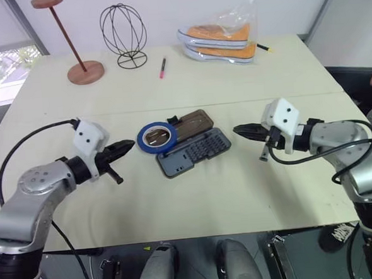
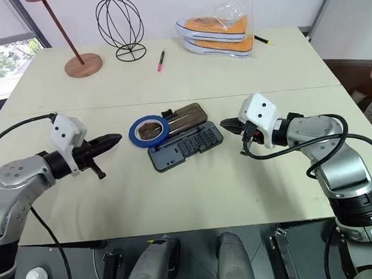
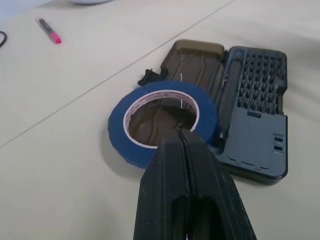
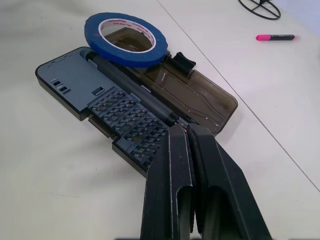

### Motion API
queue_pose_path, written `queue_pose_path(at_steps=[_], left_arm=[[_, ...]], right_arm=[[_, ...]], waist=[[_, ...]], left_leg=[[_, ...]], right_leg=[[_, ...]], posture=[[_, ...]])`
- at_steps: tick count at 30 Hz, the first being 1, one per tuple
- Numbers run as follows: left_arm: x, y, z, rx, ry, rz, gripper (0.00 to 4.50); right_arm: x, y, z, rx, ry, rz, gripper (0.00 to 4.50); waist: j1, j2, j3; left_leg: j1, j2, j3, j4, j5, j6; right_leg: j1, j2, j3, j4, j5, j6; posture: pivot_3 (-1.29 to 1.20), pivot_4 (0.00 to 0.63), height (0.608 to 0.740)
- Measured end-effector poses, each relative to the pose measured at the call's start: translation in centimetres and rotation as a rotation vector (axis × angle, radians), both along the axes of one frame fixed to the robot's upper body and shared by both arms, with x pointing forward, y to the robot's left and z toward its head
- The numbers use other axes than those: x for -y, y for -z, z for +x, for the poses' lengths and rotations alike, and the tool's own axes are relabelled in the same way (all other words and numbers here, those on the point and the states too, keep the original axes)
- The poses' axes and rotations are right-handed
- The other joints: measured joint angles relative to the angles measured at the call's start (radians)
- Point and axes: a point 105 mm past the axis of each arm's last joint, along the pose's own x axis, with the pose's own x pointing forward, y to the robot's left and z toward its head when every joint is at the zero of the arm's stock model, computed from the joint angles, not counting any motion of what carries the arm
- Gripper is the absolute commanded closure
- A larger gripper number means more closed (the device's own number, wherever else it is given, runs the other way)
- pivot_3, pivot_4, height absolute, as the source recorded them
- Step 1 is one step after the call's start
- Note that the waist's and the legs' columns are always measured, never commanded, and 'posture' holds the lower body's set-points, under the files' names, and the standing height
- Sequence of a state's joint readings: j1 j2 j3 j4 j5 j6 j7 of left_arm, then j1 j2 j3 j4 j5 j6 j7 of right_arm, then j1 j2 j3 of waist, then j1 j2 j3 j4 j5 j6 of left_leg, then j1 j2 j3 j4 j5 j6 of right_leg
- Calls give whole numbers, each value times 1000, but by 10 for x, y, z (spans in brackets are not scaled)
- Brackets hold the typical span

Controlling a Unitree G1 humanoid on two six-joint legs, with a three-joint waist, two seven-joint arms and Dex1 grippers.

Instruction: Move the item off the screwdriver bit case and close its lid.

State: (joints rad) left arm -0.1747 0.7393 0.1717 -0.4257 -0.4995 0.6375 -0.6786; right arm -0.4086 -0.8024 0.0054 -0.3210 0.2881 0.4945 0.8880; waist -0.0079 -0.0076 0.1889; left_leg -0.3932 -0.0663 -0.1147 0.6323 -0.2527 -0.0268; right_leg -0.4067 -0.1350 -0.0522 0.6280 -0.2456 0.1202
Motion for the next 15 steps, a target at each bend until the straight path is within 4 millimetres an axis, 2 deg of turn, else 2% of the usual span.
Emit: queue_pose_path(at_steps=[1,2,3,7,10,15], left_arm=[[-1,1,2,-3,-2,-2,4500],[-2,1,4,1,-3,-3,3975],[-2,-1,7,7,0,-1,3634],[-3,-2,14,20,44,51,1727],[-6,-1,24,10,87,81,77],[-6,2,38,-22,230,148,27]], right_arm=[[0,0,0,1,1,0,4425],[0,0,0,2,3,0,4500],[0,0,0,5,4,0,4500],[-3,-1,-1,22,5,-7,4500],[-4,-1,0,28,13,0,4500],[-8,2,1,34,27,12,4500]], waist=[[0,0,0],[0,0,0],[0,0,0],[0,0,0],[0,0,0],[-2,0,0]], left_leg=[[0,0,0,0,0,0],[0,0,0,0,0,0],[0,0,0,0,0,0],[0,0,0,0,0,0],[0,0,0,0,0,0],[0,-1,1,0,0,-1]], right_leg=[[0,0,0,0,0,0],[0,0,0,0,0,0],[0,0,0,0,0,0],[0,0,0,0,0,0],[0,0,0,1,0,0],[0,0,0,1,0,0]], posture=[[0,150,740],[0,150,740],[0,150,740],[0,150,740],[0,150,740],[0,150,740]])
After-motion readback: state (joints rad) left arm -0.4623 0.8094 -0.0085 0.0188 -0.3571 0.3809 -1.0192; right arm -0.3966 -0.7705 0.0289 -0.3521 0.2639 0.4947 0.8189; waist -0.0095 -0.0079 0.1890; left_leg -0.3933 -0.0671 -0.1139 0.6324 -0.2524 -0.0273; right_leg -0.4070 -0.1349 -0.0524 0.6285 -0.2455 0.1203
